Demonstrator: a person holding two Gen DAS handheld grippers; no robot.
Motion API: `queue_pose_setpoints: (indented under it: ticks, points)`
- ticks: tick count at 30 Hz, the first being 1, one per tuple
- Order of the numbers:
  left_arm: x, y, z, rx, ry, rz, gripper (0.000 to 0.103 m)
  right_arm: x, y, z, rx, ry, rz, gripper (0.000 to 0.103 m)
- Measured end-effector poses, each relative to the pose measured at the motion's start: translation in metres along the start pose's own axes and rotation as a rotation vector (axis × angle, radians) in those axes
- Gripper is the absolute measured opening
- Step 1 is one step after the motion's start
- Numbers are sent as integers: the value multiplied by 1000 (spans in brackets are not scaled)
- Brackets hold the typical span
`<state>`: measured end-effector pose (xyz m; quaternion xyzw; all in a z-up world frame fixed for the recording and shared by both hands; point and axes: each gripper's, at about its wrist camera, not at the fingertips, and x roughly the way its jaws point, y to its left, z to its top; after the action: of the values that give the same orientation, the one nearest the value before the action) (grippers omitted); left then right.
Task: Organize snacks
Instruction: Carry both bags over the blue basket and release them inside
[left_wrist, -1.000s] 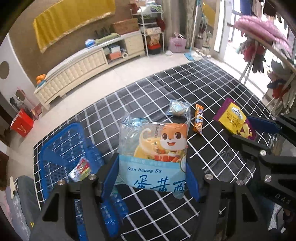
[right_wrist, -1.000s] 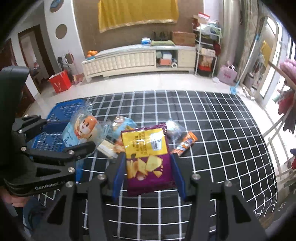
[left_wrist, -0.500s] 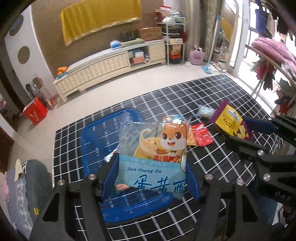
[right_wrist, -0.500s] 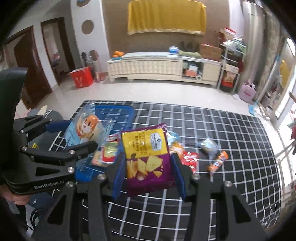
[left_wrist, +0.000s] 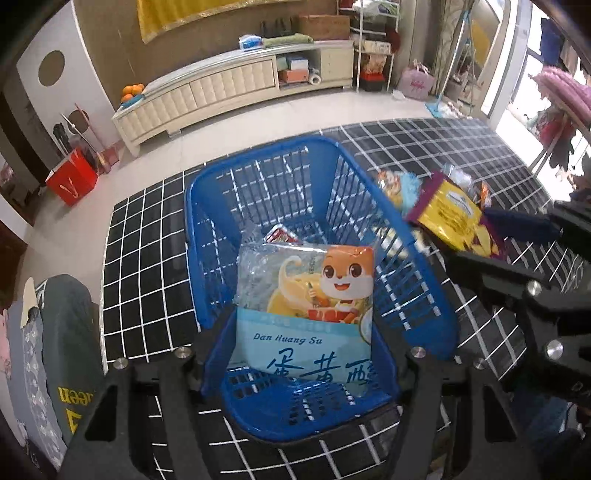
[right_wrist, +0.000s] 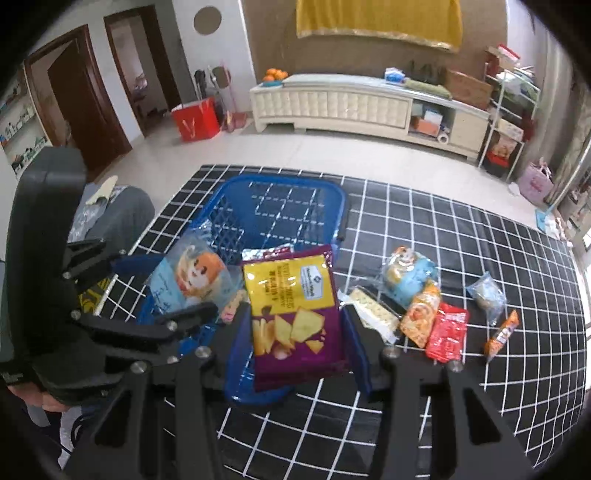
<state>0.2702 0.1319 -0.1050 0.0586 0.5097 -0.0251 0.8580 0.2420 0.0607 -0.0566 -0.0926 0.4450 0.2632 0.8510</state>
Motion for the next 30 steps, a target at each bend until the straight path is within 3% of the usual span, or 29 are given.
queue_pose_setpoints:
  ticks: [4, 8, 12, 19, 30]
  points:
    - [8, 8, -3, -10, 16, 17, 65, 13, 10, 3, -16, 19, 12, 53]
    - [7, 15, -5, -6, 2, -23, 65, 25, 15, 1, -21, 41, 23, 53]
    - [12, 15, -4, 16, 13, 0, 67, 30, 15, -1, -12, 53, 28, 53]
    - [11, 12, -4, 26, 12, -42, 70, 26, 14, -1, -7, 54, 21, 53]
    - [-2, 15, -9, 31, -15, 21, 70, 25, 16, -1, -4, 63, 33, 53]
